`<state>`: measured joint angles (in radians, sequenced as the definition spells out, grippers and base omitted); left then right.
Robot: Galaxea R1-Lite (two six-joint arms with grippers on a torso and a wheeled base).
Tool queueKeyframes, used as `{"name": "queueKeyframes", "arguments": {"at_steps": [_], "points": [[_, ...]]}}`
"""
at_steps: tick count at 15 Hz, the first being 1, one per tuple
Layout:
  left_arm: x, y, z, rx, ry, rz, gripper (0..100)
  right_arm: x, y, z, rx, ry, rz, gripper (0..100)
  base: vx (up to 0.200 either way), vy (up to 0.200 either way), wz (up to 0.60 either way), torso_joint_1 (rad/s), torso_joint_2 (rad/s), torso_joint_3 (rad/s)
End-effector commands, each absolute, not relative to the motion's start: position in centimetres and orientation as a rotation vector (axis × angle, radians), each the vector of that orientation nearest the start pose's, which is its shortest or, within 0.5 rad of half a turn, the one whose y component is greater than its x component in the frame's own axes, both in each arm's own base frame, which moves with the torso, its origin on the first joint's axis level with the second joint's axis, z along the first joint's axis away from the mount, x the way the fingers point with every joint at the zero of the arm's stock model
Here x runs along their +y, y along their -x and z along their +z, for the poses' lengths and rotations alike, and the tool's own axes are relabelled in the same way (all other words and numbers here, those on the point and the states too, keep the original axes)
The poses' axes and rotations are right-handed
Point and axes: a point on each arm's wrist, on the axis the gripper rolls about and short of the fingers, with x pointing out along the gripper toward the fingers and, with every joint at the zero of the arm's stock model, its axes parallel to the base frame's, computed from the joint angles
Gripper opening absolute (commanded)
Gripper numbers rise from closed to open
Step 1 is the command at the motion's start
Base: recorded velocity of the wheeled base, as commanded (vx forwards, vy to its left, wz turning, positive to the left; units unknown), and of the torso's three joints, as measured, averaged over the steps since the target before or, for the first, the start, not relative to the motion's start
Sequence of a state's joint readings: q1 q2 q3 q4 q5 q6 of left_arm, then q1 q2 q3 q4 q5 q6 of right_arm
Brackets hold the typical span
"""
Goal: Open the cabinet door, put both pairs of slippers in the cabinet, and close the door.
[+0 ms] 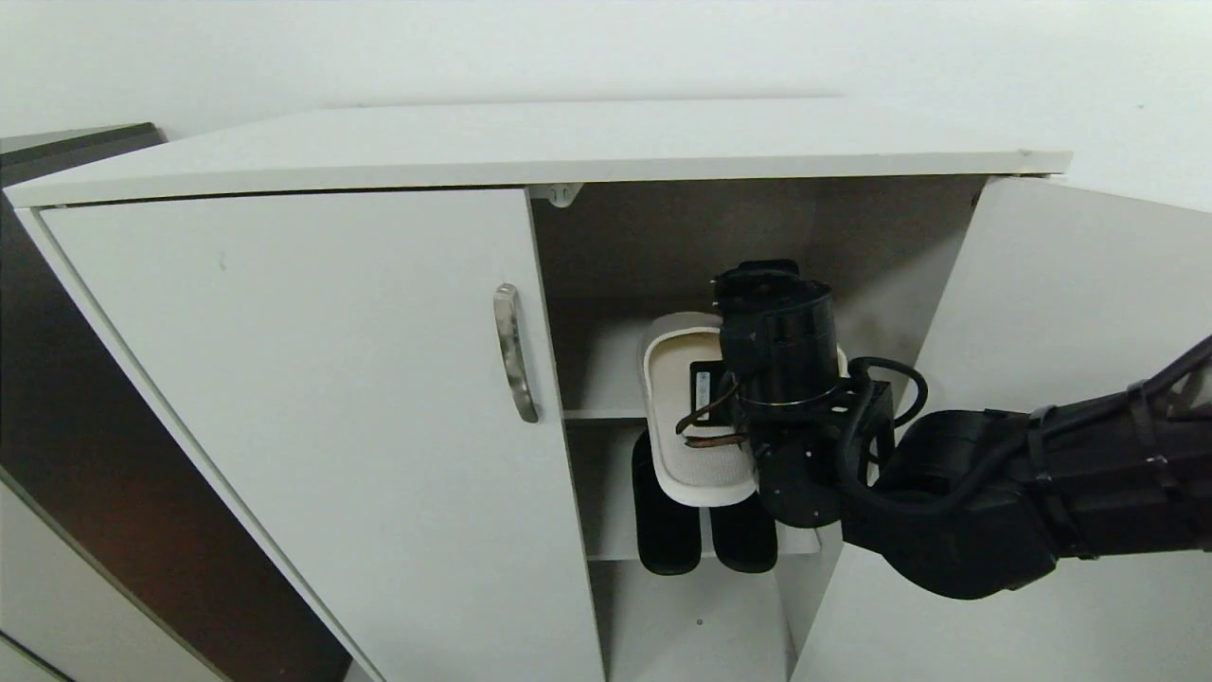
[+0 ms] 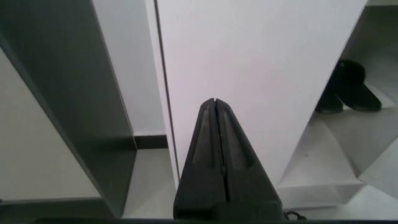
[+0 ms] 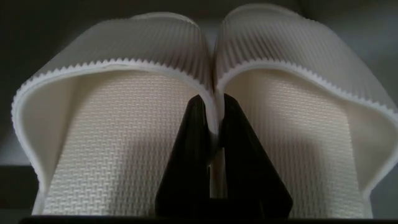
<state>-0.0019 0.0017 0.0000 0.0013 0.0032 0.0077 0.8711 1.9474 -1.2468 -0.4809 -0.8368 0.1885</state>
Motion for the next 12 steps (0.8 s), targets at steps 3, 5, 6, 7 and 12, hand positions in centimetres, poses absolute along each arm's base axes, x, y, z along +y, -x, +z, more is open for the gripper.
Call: {"name": "queueKeyframes", "arguments": {"at_steps": [3,5,6,7,12], "points": [[0.0,2.3,7.5,0.003,-0.006,0.002,0,29.1,-28.0,20.4,0.132,-0.039,0.005,0,0.000,0.000,0.00,0.000,0.00,0.000],[0.0,2.3,7.5,0.003,-0.006,0.003,0,29.2,-28.5,20.6,0.128,-0.025,0.002,0,0.000,0.000,0.00,0.000,0.00,0.000],[0.0,2.3,7.6,0.002,-0.006,0.003,0,29.4,-28.8,20.6,0.127,-0.026,0.002,0,0.000,0.000,0.00,0.000,0.00,0.000],[0.0,2.3,7.6,0.002,-0.006,0.003,0,29.4,-29.1,20.7,0.122,-0.032,-0.001,0,0.000,0.000,0.00,0.000,0.00,0.000],[0.0,2.3,7.6,0.002,-0.006,0.003,0,29.8,-30.2,21.9,0.128,-0.031,0.008,0,0.000,0.000,0.00,0.000,0.00,0.000]]}}
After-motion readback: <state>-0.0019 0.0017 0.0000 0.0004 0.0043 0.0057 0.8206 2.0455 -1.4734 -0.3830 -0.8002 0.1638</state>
